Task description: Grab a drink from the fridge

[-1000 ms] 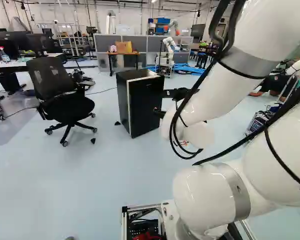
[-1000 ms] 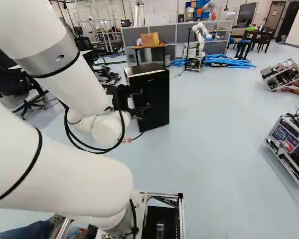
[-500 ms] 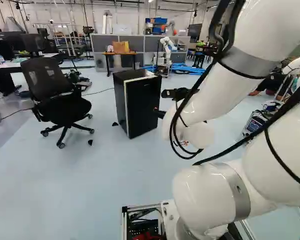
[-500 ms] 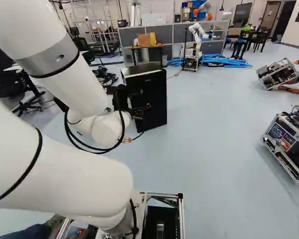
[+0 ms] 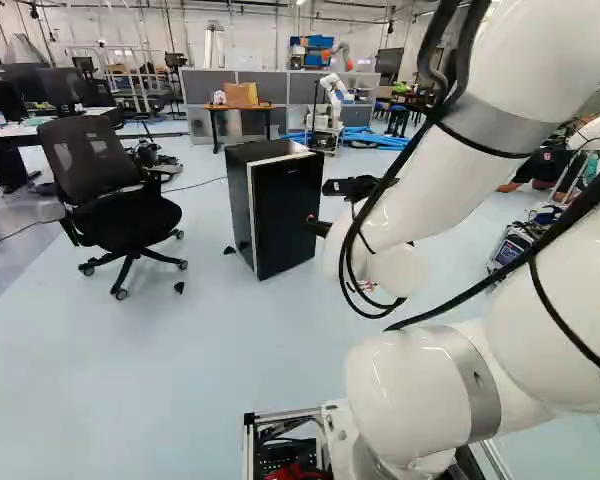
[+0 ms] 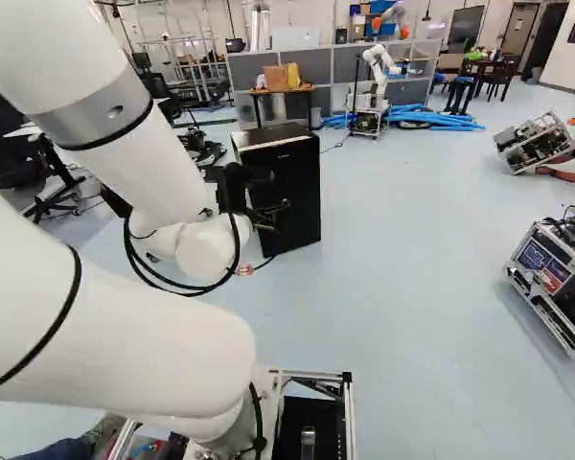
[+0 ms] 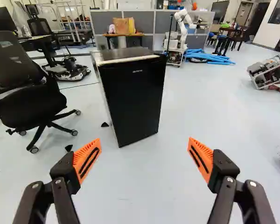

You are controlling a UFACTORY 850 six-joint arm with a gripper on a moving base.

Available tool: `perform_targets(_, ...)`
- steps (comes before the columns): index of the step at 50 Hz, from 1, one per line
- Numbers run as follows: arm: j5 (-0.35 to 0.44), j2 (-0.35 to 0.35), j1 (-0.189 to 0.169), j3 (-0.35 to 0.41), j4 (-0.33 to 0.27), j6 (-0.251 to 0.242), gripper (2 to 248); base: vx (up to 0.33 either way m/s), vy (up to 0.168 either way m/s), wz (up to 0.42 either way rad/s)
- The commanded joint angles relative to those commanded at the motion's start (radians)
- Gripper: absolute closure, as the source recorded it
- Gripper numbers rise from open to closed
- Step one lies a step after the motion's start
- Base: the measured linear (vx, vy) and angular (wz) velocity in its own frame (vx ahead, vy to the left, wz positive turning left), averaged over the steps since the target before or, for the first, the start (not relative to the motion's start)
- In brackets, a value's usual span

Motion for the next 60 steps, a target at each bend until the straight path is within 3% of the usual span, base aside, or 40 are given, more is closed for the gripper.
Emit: perform_targets(60,0.000,0.000,0.000,0.000,0.000,0.000,3,0.068,0.000,-0.008)
